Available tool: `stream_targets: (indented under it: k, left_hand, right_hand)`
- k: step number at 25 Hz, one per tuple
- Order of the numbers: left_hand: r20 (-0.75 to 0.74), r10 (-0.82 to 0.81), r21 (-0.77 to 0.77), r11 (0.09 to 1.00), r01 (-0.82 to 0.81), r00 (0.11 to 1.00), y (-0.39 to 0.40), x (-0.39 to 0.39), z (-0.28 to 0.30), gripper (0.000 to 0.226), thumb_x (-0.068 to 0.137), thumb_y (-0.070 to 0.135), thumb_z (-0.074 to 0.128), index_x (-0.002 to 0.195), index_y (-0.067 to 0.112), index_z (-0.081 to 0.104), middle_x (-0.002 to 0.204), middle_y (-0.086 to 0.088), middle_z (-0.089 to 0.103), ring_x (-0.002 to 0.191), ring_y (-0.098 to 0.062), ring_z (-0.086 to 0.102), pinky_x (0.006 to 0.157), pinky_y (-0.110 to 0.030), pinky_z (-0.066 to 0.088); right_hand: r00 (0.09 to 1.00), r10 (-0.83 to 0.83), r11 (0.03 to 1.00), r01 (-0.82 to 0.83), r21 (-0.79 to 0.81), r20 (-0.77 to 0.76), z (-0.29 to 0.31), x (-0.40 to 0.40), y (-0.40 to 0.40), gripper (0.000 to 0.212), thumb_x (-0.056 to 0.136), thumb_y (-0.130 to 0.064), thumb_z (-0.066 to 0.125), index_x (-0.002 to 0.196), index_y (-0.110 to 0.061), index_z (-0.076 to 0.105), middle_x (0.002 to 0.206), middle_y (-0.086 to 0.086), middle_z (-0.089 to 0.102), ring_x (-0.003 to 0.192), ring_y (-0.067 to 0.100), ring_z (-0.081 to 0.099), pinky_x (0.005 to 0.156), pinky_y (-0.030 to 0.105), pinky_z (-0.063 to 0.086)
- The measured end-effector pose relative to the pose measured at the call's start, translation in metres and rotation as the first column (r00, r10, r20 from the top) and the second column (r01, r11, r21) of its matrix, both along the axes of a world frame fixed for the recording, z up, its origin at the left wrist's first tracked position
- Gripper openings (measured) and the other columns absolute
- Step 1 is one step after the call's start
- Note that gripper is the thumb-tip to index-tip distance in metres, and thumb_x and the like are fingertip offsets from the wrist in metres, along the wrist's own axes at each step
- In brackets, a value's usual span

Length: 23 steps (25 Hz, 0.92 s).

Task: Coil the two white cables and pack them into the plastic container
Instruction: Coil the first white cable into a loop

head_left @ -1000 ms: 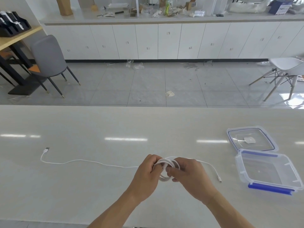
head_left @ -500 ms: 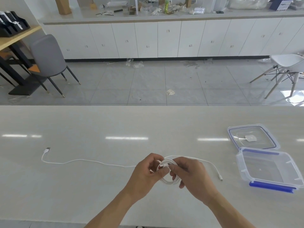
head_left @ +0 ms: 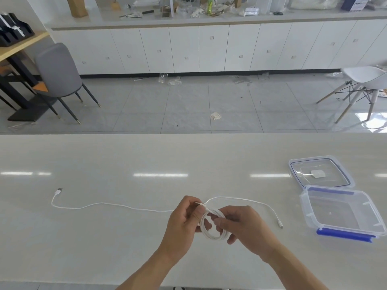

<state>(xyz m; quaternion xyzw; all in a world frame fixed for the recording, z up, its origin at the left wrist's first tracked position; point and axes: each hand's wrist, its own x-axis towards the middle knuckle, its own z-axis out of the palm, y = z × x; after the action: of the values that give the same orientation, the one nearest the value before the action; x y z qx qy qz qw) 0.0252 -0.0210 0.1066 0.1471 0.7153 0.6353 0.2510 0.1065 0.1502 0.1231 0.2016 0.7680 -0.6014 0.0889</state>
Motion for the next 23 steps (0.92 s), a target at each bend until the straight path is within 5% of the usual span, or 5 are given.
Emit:
stream_targets:
  k: [5,12,15,19,23]
  left_hand:
    - [0.243,0.008,0.039,0.999,-0.018,0.97,0.005,0.001,0.001,0.016,0.101,0.021,0.055,0.087,0.017,0.063,0.087,-0.013,0.074,0.066,-0.027,0.071,0.063,-0.035,0.059]
    - [0.364,-0.107,0.093,0.993,0.078,0.925,0.0,-0.007,-0.007,0.017,0.087,0.029,0.064,0.094,0.014,0.063,0.095,-0.013,0.076,0.085,-0.032,0.075,0.07,-0.036,0.06]
    - [0.423,-0.182,0.147,0.98,0.13,0.888,-0.003,-0.009,-0.014,0.023,0.081,0.031,0.067,0.097,0.015,0.066,0.095,-0.01,0.075,0.088,-0.03,0.074,0.072,-0.036,0.059]
    - [0.424,-0.224,0.14,0.973,0.181,0.878,-0.005,-0.011,-0.027,0.023,0.08,0.027,0.072,0.1,0.016,0.068,0.1,-0.011,0.077,0.094,-0.032,0.075,0.074,-0.034,0.06]
    - [0.392,-0.257,0.028,0.963,0.268,0.883,0.002,-0.004,-0.045,0.015,0.086,0.021,0.073,0.098,0.015,0.067,0.098,-0.006,0.08,0.093,-0.022,0.076,0.072,-0.031,0.061]
  right_hand:
    - [0.999,-0.047,0.999,0.047,0.02,-0.001,-0.004,0.004,0.004,0.014,0.086,-0.018,0.075,0.08,-0.028,0.082,0.064,-0.008,0.073,0.052,0.005,0.06,0.054,0.018,0.053]
    - [0.969,-0.242,0.877,0.24,-0.416,0.048,-0.017,0.021,0.006,0.022,0.084,-0.007,0.076,0.105,-0.014,0.08,0.103,0.016,0.079,0.086,0.021,0.074,0.076,0.029,0.059]
    - [0.953,-0.297,0.826,0.287,-0.486,0.057,-0.023,0.027,0.001,0.024,0.086,-0.007,0.074,0.109,-0.01,0.078,0.106,0.017,0.078,0.09,0.024,0.074,0.076,0.031,0.06]
    - [0.908,-0.408,0.803,0.407,-0.434,0.097,-0.03,0.036,-0.005,0.021,0.085,-0.005,0.076,0.105,-0.012,0.079,0.101,0.016,0.079,0.087,0.025,0.076,0.076,0.037,0.063]
    - [0.835,-0.532,0.814,0.55,-0.189,0.142,-0.042,0.05,-0.011,0.018,0.083,-0.002,0.078,0.093,-0.016,0.081,0.09,0.013,0.078,0.072,0.015,0.075,0.064,0.026,0.062]
